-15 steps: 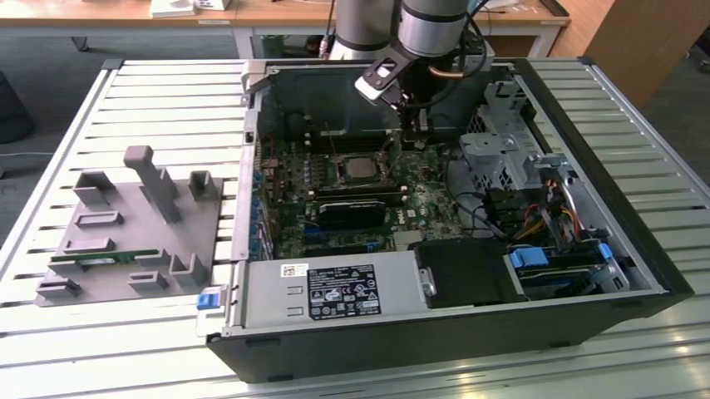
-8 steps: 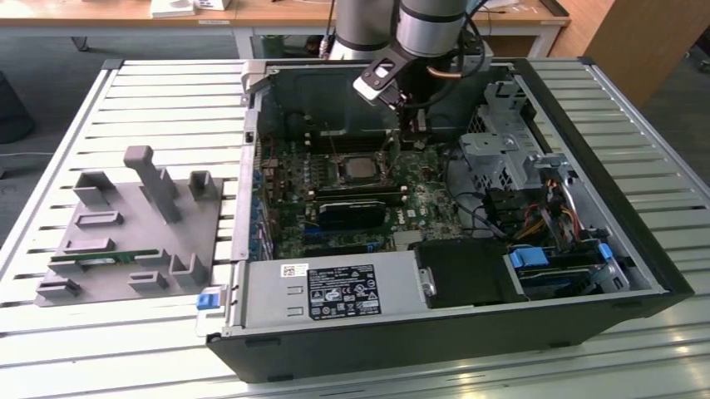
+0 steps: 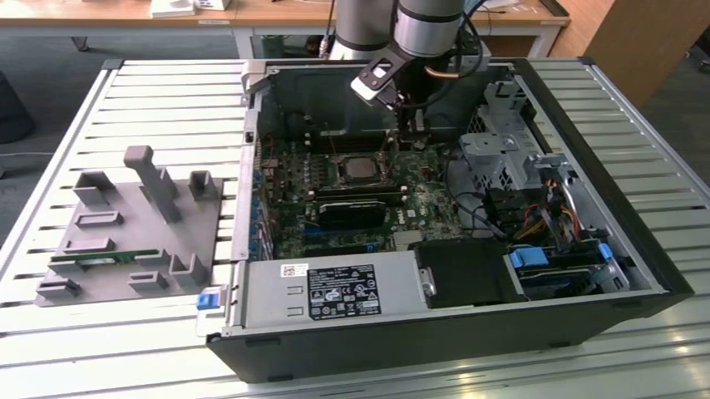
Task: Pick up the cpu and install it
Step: 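Close the cpu cover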
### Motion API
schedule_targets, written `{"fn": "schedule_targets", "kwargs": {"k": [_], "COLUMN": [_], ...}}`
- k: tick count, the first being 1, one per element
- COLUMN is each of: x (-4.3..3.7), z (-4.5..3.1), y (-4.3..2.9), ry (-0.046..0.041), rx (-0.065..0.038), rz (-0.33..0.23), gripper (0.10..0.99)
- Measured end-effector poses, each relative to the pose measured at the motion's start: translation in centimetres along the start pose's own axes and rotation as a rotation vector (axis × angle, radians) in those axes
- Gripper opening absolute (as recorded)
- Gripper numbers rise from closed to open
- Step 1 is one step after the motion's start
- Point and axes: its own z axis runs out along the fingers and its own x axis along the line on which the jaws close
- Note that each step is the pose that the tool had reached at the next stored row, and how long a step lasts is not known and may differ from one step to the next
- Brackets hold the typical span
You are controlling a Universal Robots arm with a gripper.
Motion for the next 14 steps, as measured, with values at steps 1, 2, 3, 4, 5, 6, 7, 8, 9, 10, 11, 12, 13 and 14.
{"fn": "schedule_targets", "kwargs": {"k": [1, 2, 3, 4, 5, 6, 7, 8, 9, 10, 11, 12, 13, 14], "x": [0.0, 0.0, 0.0, 0.0, 0.0, 0.0, 0.0, 0.0, 0.0, -0.01, 0.0, -0.01, -0.01, -0.01], "z": [0.0, 0.0, 0.0, 0.0, 0.0, 0.0, 0.01, 0.01, 0.01, 0.01, 0.01, 0.01, 0.01, 0.01], "y": [-0.03, -0.06, -0.09, -0.12, -0.15, -0.17, -0.18, -0.24, -0.3, -0.32, -0.33, -0.36, -0.38, -0.4], "ry": [0.0, 0.0, 0.0, 0.0, 0.0, -0.0001, 0.0, 0.0, 0.0, 0.0, 0.0, 0.0, 0.0, 0.0], "rx": [0.0, 0.0, 0.0, 0.0, 0.0, 0.0, 0.0, 0.0, 0.0, 0.0, 0.0, 0.0, 0.0, 0.0], "rz": [0.0, 0.0, 0.0, 0.0, 0.0, 0.0, 0.0, 0.0, 0.0, 0.0, 0.0, 0.0, 0.0, 0.0], "gripper": [0.106, 0.106, 0.106, 0.106, 0.106, 0.106, 0.106, 0.106, 0.106, 0.106, 0.106, 0.106, 0.106, 0.106]}}
